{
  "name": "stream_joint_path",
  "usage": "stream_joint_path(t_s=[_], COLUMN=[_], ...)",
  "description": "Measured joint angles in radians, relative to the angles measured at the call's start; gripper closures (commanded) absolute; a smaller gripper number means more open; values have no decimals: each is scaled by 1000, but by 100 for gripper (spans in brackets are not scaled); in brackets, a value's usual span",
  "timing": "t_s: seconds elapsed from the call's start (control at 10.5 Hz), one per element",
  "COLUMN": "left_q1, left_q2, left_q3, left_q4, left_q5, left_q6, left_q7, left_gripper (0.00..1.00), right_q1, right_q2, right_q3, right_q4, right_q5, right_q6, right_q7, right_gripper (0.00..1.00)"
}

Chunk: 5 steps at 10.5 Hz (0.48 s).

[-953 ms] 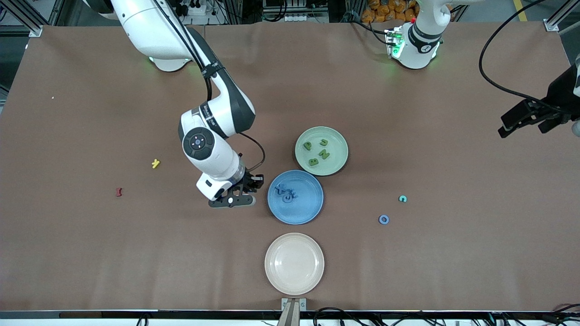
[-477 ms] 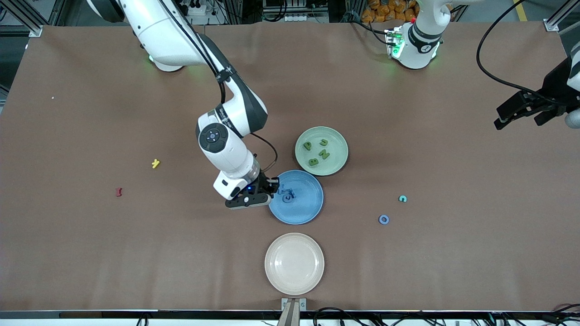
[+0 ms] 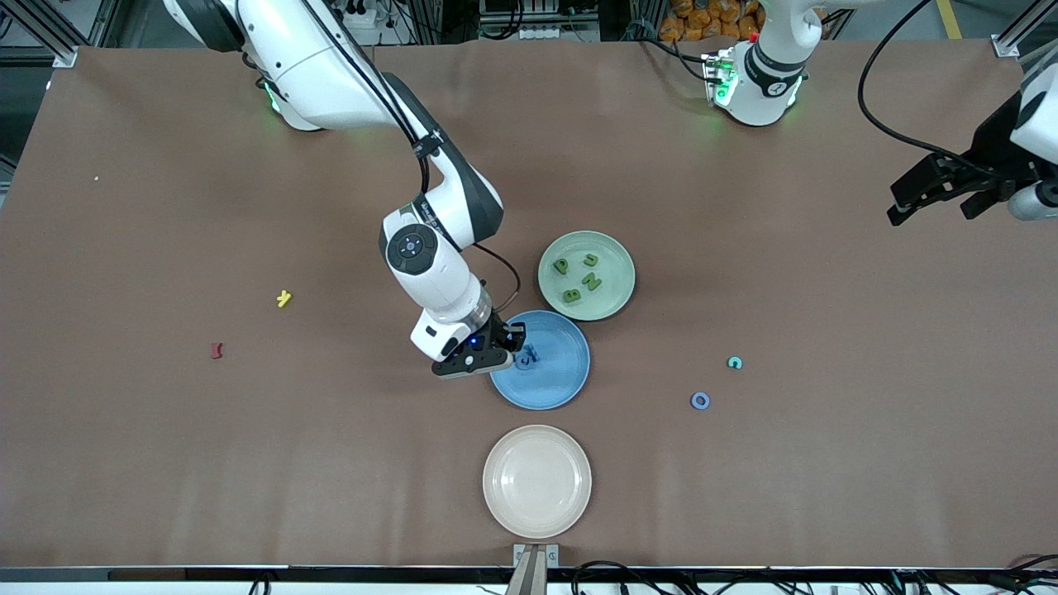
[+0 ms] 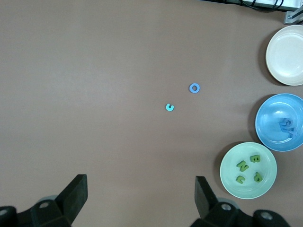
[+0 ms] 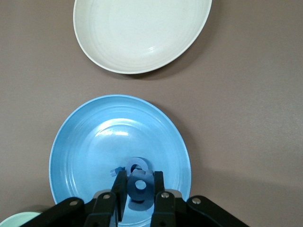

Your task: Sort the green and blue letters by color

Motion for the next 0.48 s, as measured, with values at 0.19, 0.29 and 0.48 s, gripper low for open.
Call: stream_joint_path(t_s=[0.19, 0.29, 0.48], left_q1=[5, 9, 8], left_q2=[1, 1, -2], left_q3=[-2, -1, -5], left_q4=[7, 14, 31], left_q5=[1, 4, 13], left_q6=[14, 15, 15], left_q7=[-12, -12, -12], left_gripper=[0, 0, 0], right_q1=[3, 8, 15], right_q2=[1, 2, 2], right_q3=[0, 1, 1], right_q4=[0, 0, 1], right_q5=[2, 2, 2], right_q6=[0, 0, 0], right_q7=[91, 125, 138], right_gripper=[0, 0, 0])
